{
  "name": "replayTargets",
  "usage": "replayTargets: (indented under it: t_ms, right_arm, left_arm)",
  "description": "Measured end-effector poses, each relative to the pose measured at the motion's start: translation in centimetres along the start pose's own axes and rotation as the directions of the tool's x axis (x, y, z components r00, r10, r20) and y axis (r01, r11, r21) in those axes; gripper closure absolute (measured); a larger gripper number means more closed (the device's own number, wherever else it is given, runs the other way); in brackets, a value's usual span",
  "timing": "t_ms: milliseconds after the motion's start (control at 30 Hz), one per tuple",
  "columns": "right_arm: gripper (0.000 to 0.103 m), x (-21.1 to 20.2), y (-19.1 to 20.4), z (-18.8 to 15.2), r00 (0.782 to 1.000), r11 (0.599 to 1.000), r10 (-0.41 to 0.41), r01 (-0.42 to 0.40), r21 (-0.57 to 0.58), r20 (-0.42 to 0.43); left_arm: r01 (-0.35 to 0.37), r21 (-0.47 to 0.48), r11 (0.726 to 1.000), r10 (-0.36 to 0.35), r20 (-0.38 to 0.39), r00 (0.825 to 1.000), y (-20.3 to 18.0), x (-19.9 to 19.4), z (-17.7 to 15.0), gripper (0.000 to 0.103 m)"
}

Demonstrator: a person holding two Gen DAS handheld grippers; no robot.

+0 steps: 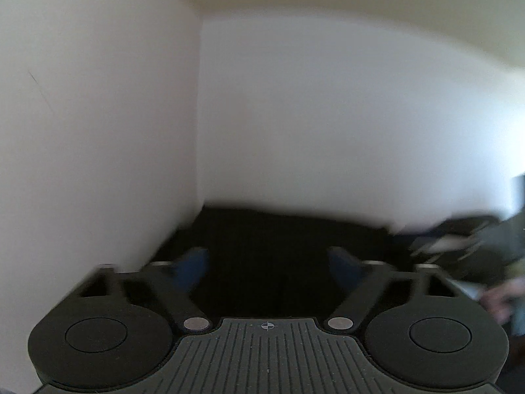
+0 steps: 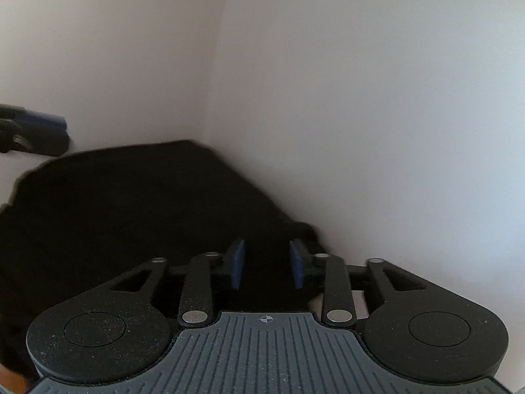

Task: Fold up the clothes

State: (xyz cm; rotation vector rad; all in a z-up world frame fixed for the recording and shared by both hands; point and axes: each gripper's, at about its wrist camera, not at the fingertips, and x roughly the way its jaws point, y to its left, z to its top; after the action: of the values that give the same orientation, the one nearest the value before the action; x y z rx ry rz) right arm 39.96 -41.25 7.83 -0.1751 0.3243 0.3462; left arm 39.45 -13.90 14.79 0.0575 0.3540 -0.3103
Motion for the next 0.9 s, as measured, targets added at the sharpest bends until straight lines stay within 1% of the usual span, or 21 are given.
replayTargets:
  t_ms: [67,100,133,167,200,267,333,367,400,433,500,567,600,633,667,700,733,767,833,867,900]
  right_arm:
    - [0.069,-1.0,-0.6,0.6,0.998,0.999,0.026,-0.027,0.020,0.065]
    - [0.069,-1.0,-0.3,1.0,0.993,0.999,0.040,-0.041,0.002,0.109]
    - [0.069,-0.6,0.0,1.4,0.988,0.998,0.067,-0.065,-0.015,0.139]
    - [0.070,0.5,0.3,1.7,0.983,0.993,0.118,-0.115,-0.028,0.140]
    - [0.070,1.7,0.5,1.9,0.982,0.989,0.145,-0.142,-0.039,0.123]
    - [0.070,4.2,0.6,1.6,0.994,0.994,0.102,-0.100,-0.048,0.030]
    - [0.069,4.1,-0.2,0.7,0.998,0.998,0.062,-0.062,-0.032,-0.003]
    - [0.069,3.8,-0.5,0.4,0.999,0.999,0.038,-0.038,-0.034,-0.009]
    - [0.069,2.8,-0.5,0.2,1.000,0.999,0.024,-0.024,-0.048,0.009]
    - [0.069,1.9,-0.6,0.2,0.999,0.998,0.044,-0.042,-0.043,0.030]
    - [0.069,0.2,-0.6,0.1,0.994,0.996,0.084,-0.082,-0.039,0.075]
    - [0.069,-0.6,0.3,0.4,0.981,0.989,0.145,-0.139,-0.052,0.132]
    - [0.070,-0.6,0.7,0.6,0.969,0.979,0.202,-0.197,-0.047,0.140]
    - [0.070,-0.3,1.0,0.6,0.958,0.966,0.258,-0.256,-0.036,0.127]
    - [0.070,0.0,1.5,0.4,0.954,0.958,0.285,-0.283,-0.037,0.093]
    - [0.070,0.4,2.0,0.0,0.959,0.958,0.281,-0.278,-0.069,0.032]
    - [0.070,0.6,2.4,-0.5,0.961,0.956,0.275,-0.275,-0.102,-0.017]
    - [0.070,0.2,2.2,-1.1,0.962,0.954,0.270,-0.273,-0.127,-0.035]
    - [0.071,-1.3,0.4,-1.6,0.961,0.955,0.273,-0.276,-0.104,-0.047]
    - [0.071,-2.1,-0.2,-1.5,0.960,0.955,0.275,-0.279,-0.102,-0.055]
    - [0.071,-2.8,-0.7,-1.3,0.962,0.956,0.267,-0.272,-0.108,-0.063]
  left_arm:
    - [-0.023,0.040,0.999,0.024,-0.047,0.999,0.3,1.3,-1.1,0.034]
    - [-0.032,0.057,0.998,0.036,-0.072,0.997,0.4,1.8,-1.8,0.034]
    - [-0.022,0.052,0.998,0.026,-0.083,0.996,0.8,2.0,-2.5,0.033]
    - [-0.012,0.046,0.999,0.016,-0.094,0.995,1.1,2.1,-3.1,0.032]
    - [-0.008,0.034,0.999,0.011,-0.096,0.995,1.5,2.2,-3.6,0.032]
    - [0.004,0.026,1.000,-0.001,-0.098,0.995,1.9,1.9,-4.0,0.032]
    - [0.000,0.046,0.999,0.005,-0.096,0.995,1.3,1.6,-3.9,0.032]
    - [-0.004,0.047,0.999,0.008,-0.077,0.997,1.3,1.2,-3.6,0.032]
    - [-0.008,0.048,0.999,0.011,-0.058,0.998,1.2,0.7,-3.3,0.032]
    - [-0.010,0.048,0.999,0.012,-0.038,0.999,1.1,0.3,-3.0,0.032]
    - [0.042,0.063,0.997,-0.042,0.006,0.999,0.9,0.5,-1.1,0.031]
    - [0.068,0.082,0.994,-0.067,-0.014,0.998,0.5,2.2,1.2,0.036]
    - [0.089,0.093,0.992,-0.087,-0.031,0.996,0.4,3.4,2.3,0.048]
    - [0.101,0.095,0.990,-0.096,-0.055,0.994,0.3,4.7,3.1,0.059]
    - [0.105,0.095,0.990,-0.097,-0.086,0.992,0.4,5.9,3.5,0.063]
    - [0.103,0.093,0.990,-0.092,-0.117,0.989,0.4,6.9,3.4,0.072]
    - [0.082,0.106,0.991,-0.065,-0.150,0.987,0.5,7.7,3.1,0.081]
    - [0.051,0.123,0.991,-0.030,-0.172,0.985,0.8,8.1,2.5,0.082]
    - [0.006,0.154,0.988,0.027,-0.210,0.977,2.0,8.4,1.3,0.082]
    - [-0.038,0.151,0.988,0.068,-0.201,0.977,2.8,8.2,0.8,0.082]
    - [-0.072,0.162,0.984,0.106,-0.209,0.972,3.5,8.0,0.5,0.082]
